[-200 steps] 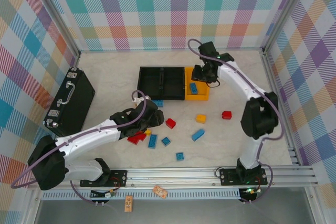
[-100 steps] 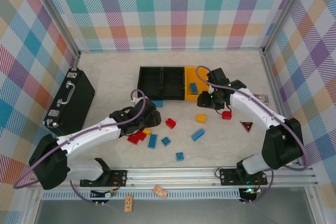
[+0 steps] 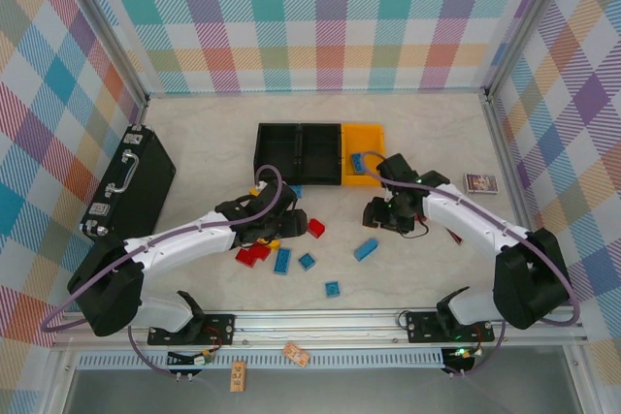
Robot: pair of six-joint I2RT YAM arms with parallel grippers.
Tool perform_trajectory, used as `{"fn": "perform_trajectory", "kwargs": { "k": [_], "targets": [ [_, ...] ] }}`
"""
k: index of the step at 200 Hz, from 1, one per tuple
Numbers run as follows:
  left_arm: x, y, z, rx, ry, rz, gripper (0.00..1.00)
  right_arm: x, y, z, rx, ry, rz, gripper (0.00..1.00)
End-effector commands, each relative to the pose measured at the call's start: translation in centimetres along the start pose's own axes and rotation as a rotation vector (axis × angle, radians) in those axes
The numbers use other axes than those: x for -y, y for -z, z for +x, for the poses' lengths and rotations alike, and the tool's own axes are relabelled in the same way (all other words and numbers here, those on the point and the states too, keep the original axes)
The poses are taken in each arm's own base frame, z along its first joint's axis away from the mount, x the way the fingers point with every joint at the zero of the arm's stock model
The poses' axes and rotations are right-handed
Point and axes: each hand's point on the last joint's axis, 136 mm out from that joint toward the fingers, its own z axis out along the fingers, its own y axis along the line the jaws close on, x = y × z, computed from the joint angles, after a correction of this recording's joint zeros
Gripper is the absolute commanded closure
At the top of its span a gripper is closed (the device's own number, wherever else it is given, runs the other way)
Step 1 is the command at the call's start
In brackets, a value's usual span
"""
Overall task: Sort the legos into containers by color
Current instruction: Pick up the lego from the bottom-center of the table.
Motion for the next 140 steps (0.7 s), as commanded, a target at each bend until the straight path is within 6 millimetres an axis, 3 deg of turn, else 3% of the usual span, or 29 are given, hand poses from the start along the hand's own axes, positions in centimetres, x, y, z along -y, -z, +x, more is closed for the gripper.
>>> {"fn": "perform_trajectory", "kwargs": {
  "k": [1, 31, 75, 117, 140],
  "targets": [
    [0.8, 0.0, -0.2, -0.006, -0.006, 0.033, 0.36, -0.2, -1.3, 2.1, -0.082, -0.060, 0.002, 0.43],
    [0.7, -0.4, 0.1, -0.014, -0.004, 0.037, 0.36, -0.2, -3.1, 3.7, -0.160, -0.076, 0.041, 0.41],
    [0.9, -1.1, 0.7, -0.030, 0.004, 0.041, 0.36, -0.1, -5.0, 4.5, -0.220, -0.093, 0.090, 0.43],
    [0.9, -1.5, 1.1, -0.036, 0.009, 0.040, 0.36, -0.3, -5.6, 4.0, -0.208, -0.081, 0.105, 0.55],
    [0.9, -1.6, 1.1, -0.034, 0.011, 0.036, 0.36, -0.4, -5.4, 3.8, -0.203, -0.057, 0.119, 0.71]
  ]
}}
